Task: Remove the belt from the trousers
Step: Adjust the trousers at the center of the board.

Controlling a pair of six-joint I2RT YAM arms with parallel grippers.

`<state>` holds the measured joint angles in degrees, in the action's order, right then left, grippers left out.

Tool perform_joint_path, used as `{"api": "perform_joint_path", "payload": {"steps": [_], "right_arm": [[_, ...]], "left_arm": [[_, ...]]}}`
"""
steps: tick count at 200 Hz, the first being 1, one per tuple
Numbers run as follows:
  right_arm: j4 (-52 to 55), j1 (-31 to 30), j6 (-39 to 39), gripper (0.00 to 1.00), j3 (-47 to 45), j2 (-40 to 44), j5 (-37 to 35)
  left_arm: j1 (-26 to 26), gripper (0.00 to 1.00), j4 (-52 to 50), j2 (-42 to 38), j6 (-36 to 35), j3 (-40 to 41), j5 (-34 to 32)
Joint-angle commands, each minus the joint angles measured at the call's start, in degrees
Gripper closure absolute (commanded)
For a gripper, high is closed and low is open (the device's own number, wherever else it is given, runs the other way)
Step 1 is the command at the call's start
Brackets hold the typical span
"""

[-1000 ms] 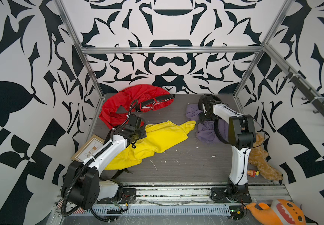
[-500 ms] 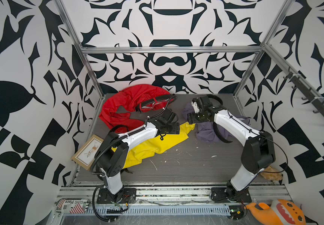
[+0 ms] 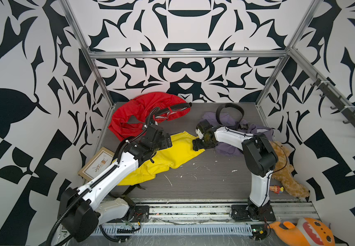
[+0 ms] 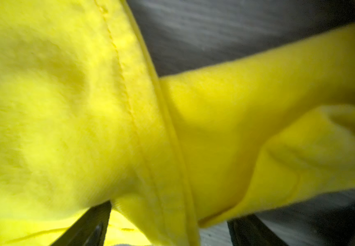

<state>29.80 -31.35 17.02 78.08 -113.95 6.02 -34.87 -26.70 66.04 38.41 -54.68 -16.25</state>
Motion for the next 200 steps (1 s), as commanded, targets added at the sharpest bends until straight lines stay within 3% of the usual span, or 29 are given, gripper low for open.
{"api": "perform_joint_path", "payload": {"steps": [1,13,23,61,90,126,145,155,163,168,175,200], "right_arm": [[-3.0,-1.0,1.6,0.42,1.5,-1.5,1.8],[-5.0,-1.3,1.8,0.79,1.5,-1.8,2.9],[-6.2,-1.9,1.1,1.0,2.0,-1.2,3.4],[-7.4,-7.6,-2.4,1.0,8.6,3.6,4.6],[-6.1,-13.5,-3.1,1.0,21.6,3.2,8.8],[0.7,-20.7,-2.5,1.0,43.2,-9.2,20.3],[11.2,-23.9,-3.8,1.0,57.0,-18.7,22.9],[20.4,-25.0,-6.1,0.84,65.6,-23.4,20.2],[26.9,-25.7,-8.0,0.64,70.3,-25.5,16.6],[29.2,-26.0,-9.0,0.47,71.1,-25.7,15.3],[30.3,-26.4,-9.7,0.36,70.1,-24.2,12.4],[21.4,-26.7,-8.8,0.21,52.4,-10.3,9.3]], "left_arm": [[0.9,0.1,-4.0,-2.3,0.4,2.1,-2.1],[1.3,0.1,-4.4,-3.4,0.0,2.5,-2.5],[1.6,0.1,-4.8,-4.2,-0.4,2.6,-2.7],[3.5,0.09,-7.9,-9.1,-2.1,1.2,-7.0],[5.6,0.08,-11.0,-15.4,-3.5,-0.1,-14.2],[8.9,0.06,-12.7,-21.8,-4.9,-0.2,-20.4],[9.0,0.06,-12.7,-23.5,-5.5,-0.1,-22.8],[9.0,0.05,-12.1,-23.7,-6.2,0.0,-23.2],[9.0,0.05,-11.7,-23.4,-6.7,-0.1,-23.4],[9.0,0.04,-11.5,-22.9,-6.9,-0.3,-23.5],[9.0,0.04,-10.9,-22.1,-7.8,-0.6,-23.3],[9.3,0.02,-6.2,-17.6,-11.0,-2.0,-22.3]]}}
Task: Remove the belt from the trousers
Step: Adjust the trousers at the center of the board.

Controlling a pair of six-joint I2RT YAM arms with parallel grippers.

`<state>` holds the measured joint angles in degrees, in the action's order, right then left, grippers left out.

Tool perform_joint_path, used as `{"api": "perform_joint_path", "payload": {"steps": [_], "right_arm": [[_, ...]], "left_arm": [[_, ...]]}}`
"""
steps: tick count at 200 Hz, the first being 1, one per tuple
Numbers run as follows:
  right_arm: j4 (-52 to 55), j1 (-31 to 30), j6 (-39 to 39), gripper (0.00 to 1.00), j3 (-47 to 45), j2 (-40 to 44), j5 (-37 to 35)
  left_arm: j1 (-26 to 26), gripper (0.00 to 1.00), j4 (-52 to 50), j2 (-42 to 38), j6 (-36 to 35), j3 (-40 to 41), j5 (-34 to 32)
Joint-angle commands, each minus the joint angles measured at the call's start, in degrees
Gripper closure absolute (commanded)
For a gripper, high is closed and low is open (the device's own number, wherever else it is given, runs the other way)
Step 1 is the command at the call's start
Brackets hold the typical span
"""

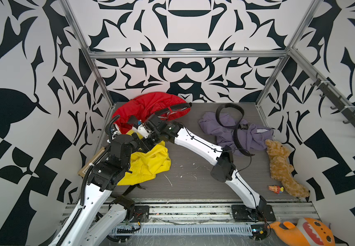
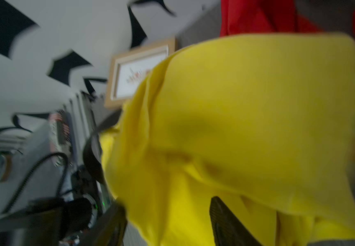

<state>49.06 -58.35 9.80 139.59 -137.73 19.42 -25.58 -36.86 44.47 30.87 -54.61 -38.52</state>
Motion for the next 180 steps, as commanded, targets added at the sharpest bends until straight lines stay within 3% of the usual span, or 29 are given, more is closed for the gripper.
{"api": "perform_joint_path", "payload": {"steps": [1,51,89,125,180], "right_arm": [[1.9,0.3,-1.5,0.2,-9.8,13.8,-4.0],[-0.4,2.9,0.2,0.14,-29.8,34.1,-9.8],[-5.8,8.6,2.9,0.13,-43.2,47.4,-10.9],[-9.0,15.3,3.5,0.11,-52.6,55.7,-10.4],[-9.7,20.9,3.0,0.1,-59.5,60.7,-8.5]], "left_arm": [[0.0,0.01,4.1,4.2,-3.7,-2.2,0.0],[3.1,0.0,11.3,23.0,-9.9,-13.3,13.0],[3.2,0.01,11.2,42.2,-14.3,-26.1,17.2],[3.2,0.01,10.8,59.9,-19.2,-39.9,18.0],[2.0,0.01,12.3,80.9,-31.4,-57.1,18.9]]}}
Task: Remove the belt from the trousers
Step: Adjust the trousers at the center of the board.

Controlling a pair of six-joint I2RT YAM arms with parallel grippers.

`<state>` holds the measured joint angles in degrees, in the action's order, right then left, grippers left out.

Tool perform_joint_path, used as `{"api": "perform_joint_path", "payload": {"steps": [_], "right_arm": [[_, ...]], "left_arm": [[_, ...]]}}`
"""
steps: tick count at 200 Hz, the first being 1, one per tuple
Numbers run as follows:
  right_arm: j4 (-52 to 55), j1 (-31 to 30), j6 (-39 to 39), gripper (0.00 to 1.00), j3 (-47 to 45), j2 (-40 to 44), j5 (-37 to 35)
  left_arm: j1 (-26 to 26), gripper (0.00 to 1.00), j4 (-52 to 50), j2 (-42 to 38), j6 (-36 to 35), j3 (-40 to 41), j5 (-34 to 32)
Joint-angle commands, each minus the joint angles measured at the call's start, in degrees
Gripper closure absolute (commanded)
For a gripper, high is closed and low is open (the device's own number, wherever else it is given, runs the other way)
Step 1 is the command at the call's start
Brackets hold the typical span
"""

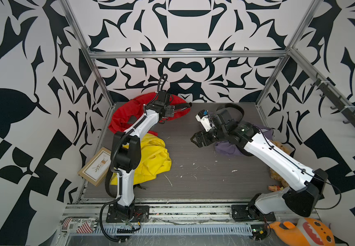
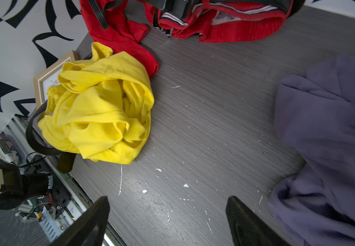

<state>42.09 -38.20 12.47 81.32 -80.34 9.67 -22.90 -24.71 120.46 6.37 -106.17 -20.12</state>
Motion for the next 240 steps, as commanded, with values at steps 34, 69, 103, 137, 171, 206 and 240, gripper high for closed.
{"api": "perform_joint_path", "payload": {"steps": [34,69,103,137,171,206,240], "right_arm": [[-4.5,1.9,0.9,0.1,-3.5,4.1,2.3],[-5.0,2.7,1.1,0.1,-3.8,4.4,2.9],[-6.8,3.8,2.0,0.09,-5.1,5.9,4.3],[-7.1,4.1,2.3,0.09,-4.7,6.0,4.3],[-7.8,4.8,2.3,0.09,-6.0,7.5,4.0],[-9.6,5.5,3.4,0.09,-7.7,8.5,4.6],[-10.2,5.9,3.9,0.09,-9.4,9.6,4.5]], "left_arm": [[-1.3,0.01,-0.9,13.4,-10.2,-13.9,-0.4],[-3.2,0.01,-8.0,18.6,-13.0,-23.0,-4.1],[-4.9,0.01,-2.9,18.2,-17.1,-19.3,-5.3],[-1.1,0.4,-15.4,27.6,-10.9,-33.8,1.7],[-1.1,1.0,-7.7,22.4,-10.6,-24.6,0.5],[-1.4,1.0,-7.5,19.2,-11.4,-23.6,0.3],[-4.2,1.0,-6.1,12.0,-12.5,-22.5,1.0]]}}
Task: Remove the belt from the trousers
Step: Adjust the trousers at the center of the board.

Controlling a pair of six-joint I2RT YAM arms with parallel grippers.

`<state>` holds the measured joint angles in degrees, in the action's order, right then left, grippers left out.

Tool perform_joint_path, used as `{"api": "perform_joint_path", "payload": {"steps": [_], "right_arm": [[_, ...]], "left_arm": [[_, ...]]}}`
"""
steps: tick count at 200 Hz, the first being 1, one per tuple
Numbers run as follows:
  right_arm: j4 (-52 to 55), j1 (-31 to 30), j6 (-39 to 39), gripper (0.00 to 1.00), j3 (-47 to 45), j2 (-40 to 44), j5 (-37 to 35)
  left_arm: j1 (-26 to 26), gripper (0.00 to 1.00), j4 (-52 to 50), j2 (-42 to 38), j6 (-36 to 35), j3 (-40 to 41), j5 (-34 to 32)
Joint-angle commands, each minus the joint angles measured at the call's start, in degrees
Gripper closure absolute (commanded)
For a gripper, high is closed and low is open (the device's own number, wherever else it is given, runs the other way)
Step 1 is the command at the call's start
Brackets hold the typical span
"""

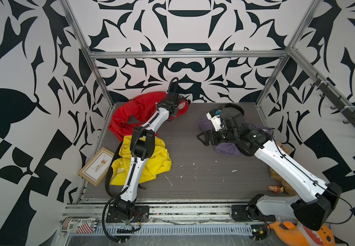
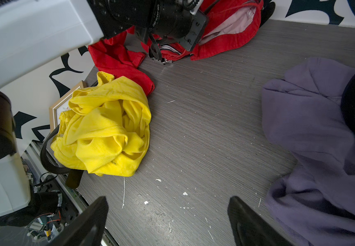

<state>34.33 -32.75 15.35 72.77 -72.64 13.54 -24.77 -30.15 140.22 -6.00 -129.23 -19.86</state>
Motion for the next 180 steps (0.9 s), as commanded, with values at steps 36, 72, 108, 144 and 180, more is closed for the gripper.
{"api": "perform_joint_path", "payload": {"steps": [36,72,108,144,180], "right_arm": [[-1.2,2.0,0.9,0.08,-2.4,4.5,0.3],[1.9,4.0,0.0,0.08,-3.9,8.9,-0.7],[6.6,5.5,-1.3,0.07,-4.6,14.5,-2.9],[12.5,5.9,-2.2,0.06,-3.5,19.3,-5.1],[18.5,5.9,-2.2,0.05,-1.9,23.5,-7.7]], "left_arm": [[-7.6,1.0,-1.8,-15.6,-3.6,-2.9,-0.4],[-13.8,1.0,-5.6,-20.2,-8.2,-11.6,-2.5],[-22.2,1.0,-8.9,-23.5,-13.2,-19.7,-5.2],[-28.3,1.0,-9.0,-30.3,-15.2,-17.7,-5.9],[-31.2,1.0,-14.9,-33.7,-11.6,-13.1,-1.7]]}}
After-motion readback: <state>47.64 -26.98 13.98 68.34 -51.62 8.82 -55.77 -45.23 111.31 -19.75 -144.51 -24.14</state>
